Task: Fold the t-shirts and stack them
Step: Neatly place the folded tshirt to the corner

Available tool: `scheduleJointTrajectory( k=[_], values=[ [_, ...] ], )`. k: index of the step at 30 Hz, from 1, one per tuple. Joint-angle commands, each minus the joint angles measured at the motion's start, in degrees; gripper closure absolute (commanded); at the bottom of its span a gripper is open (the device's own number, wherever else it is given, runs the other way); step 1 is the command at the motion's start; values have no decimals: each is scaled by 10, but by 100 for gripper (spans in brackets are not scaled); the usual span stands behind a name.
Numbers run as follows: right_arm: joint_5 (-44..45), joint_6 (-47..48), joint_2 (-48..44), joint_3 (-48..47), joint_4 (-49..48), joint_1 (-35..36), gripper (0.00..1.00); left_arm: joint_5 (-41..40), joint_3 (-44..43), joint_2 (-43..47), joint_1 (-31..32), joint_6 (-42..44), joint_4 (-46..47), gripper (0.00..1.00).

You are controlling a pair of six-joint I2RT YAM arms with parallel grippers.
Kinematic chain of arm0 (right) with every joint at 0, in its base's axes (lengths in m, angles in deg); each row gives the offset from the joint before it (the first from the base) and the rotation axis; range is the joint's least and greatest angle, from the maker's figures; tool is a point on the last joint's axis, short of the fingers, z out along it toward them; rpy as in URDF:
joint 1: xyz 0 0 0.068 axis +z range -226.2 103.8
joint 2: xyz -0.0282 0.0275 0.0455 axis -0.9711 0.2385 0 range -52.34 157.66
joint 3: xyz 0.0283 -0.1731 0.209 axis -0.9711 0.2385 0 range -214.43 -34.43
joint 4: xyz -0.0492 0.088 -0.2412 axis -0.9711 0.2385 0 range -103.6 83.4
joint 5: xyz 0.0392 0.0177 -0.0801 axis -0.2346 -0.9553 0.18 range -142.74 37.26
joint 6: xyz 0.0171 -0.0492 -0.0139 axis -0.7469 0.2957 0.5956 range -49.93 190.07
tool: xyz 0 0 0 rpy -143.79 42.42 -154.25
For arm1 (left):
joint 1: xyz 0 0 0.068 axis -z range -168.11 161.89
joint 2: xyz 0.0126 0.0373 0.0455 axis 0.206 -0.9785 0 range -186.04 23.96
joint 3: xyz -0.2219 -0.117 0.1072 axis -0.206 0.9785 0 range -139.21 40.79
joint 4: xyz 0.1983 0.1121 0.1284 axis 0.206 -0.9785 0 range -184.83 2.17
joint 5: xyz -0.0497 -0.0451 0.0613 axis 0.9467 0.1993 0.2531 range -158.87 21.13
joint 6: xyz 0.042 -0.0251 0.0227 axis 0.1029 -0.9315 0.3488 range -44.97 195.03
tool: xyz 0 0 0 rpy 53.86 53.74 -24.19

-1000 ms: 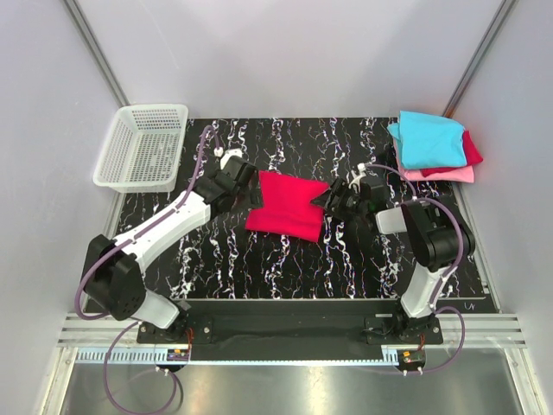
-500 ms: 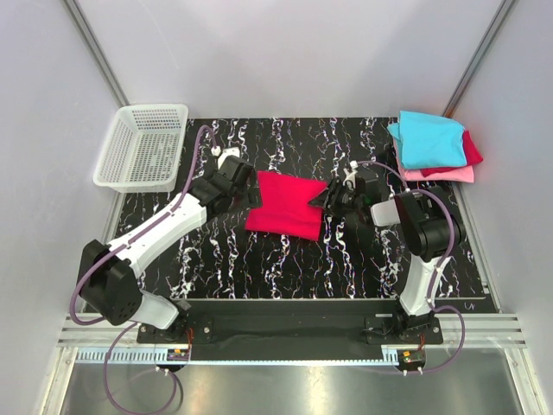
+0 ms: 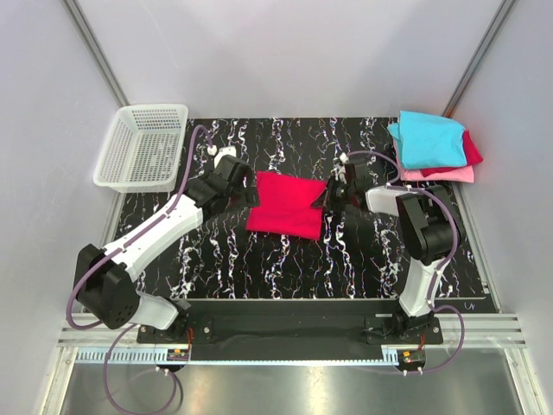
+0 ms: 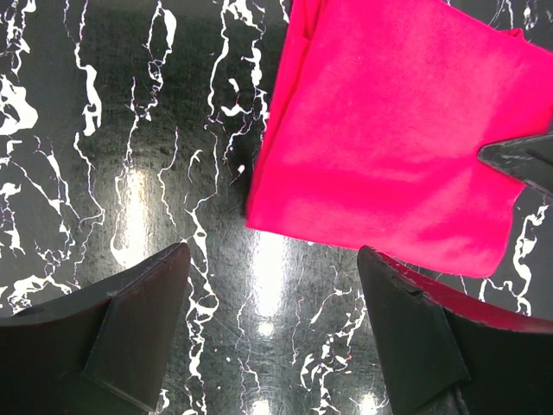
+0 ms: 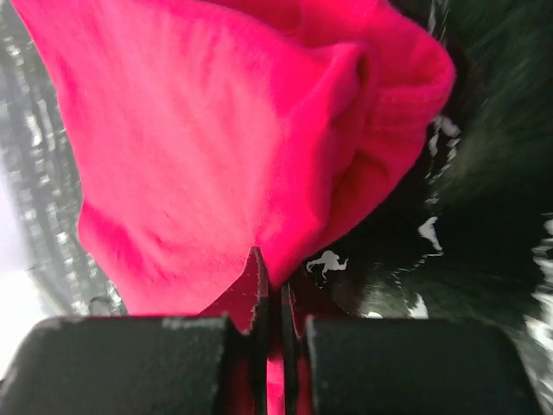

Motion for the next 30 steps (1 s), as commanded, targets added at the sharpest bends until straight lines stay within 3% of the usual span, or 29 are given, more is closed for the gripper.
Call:
scheduleJointTrajectory(
  k=[1, 7, 14, 22, 30],
  values=[
    [106, 80, -54, -66, 137, 2, 100, 5, 0, 19, -3, 8, 6, 16],
    [170, 139, -16, -216, 252, -3, 100, 8, 0, 18, -4, 7, 5, 16],
    [232, 165, 47, -378, 320, -28, 100, 15, 4, 25, -4, 8, 4, 15],
    [318, 215, 106, -534, 403, -83, 100, 22, 1, 20, -4, 14, 1, 15],
    [348, 246, 173, -773, 504, -150, 100, 43, -1, 4, -4, 8, 1, 15]
  ],
)
